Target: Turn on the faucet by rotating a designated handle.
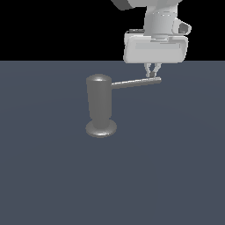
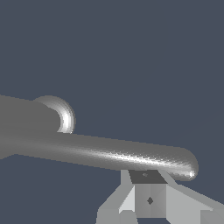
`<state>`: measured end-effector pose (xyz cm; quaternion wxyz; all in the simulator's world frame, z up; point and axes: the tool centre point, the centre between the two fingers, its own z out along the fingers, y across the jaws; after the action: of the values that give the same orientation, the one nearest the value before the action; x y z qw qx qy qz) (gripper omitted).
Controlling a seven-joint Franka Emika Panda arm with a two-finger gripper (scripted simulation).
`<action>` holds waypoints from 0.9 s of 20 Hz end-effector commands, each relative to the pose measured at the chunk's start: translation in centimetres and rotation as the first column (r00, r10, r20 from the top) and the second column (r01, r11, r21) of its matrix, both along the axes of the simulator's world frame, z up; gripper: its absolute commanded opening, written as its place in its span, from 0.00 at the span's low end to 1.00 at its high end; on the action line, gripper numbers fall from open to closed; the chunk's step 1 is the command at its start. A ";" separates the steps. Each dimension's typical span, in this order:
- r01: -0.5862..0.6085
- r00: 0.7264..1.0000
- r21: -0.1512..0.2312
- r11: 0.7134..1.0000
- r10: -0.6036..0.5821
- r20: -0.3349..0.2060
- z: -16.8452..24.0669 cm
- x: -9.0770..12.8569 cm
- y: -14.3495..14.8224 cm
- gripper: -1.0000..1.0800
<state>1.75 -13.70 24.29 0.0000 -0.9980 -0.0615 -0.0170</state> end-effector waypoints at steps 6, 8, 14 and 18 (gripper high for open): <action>-0.005 1.000 0.002 1.000 0.005 -0.009 -0.7 2.4 1.0 0.00; -0.003 1.000 0.002 1.000 0.003 -0.011 -0.8 3.0 1.0 0.00; 0.003 1.000 0.001 1.000 -0.003 -0.014 -1.0 4.7 1.2 0.00; 0.006 1.000 0.001 1.000 -0.006 -0.016 -1.1 5.8 1.3 0.00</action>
<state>7.15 -12.89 24.29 -0.0010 -0.9983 -0.0557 -0.0161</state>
